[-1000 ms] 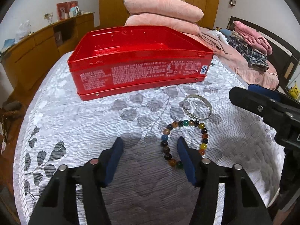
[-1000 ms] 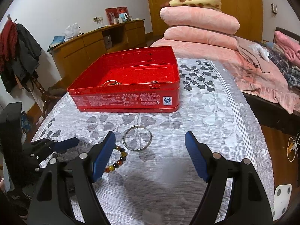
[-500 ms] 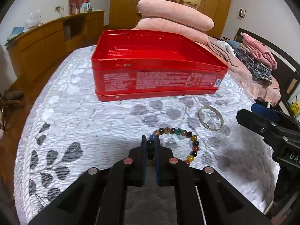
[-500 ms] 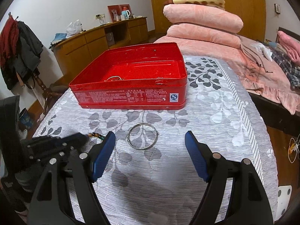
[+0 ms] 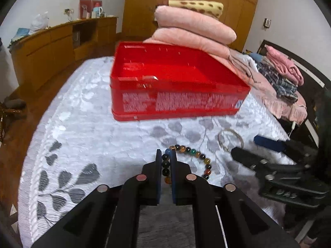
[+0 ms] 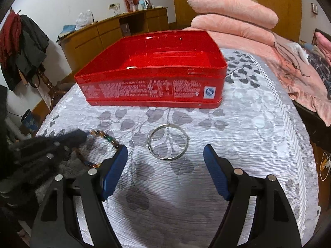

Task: Organize jewelry
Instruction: 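Grasp the silver bangle with the right gripper while the left lifts the bead bracelet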

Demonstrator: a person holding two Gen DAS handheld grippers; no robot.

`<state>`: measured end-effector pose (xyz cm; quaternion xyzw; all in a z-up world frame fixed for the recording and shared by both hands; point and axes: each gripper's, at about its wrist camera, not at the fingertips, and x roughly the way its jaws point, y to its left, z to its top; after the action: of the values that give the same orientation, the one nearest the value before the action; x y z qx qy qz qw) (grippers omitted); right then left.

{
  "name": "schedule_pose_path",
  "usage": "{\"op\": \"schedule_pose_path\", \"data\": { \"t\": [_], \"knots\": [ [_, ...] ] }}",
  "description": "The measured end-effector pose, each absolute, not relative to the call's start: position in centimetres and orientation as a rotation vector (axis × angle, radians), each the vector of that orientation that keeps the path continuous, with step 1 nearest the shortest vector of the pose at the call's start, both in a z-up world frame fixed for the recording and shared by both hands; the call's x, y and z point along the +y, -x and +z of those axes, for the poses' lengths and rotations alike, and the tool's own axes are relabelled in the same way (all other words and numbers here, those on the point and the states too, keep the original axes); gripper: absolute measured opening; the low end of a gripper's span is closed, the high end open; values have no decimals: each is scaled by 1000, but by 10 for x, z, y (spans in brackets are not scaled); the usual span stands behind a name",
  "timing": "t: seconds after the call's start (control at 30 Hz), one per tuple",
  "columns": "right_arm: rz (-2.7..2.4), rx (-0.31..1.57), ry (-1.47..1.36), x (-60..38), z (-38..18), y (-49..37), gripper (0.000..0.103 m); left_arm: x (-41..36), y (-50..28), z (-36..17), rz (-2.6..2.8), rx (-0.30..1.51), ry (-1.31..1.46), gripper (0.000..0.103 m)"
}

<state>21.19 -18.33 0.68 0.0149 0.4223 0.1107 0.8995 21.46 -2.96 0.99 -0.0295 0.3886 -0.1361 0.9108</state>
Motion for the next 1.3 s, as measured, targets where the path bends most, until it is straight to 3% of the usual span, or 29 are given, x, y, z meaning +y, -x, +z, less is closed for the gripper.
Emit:
{"op": "schedule_pose_path", "data": {
  "t": [0.43,0.5,0.53,1.3],
  "knots": [
    [205,926,0,-175,-4,-232,63,-24,-226,12,-256,788,68,8],
    [181,924,11,-176,-4,-235,49,-24,-225,13,-257,779,62,8],
    [181,923,8,-177,-4,-235,48,-24,-225,14,-257,775,60,8],
    [204,827,32,-174,31,-203,47,-27,-206,41,-278,698,49,8]
  ]
}}
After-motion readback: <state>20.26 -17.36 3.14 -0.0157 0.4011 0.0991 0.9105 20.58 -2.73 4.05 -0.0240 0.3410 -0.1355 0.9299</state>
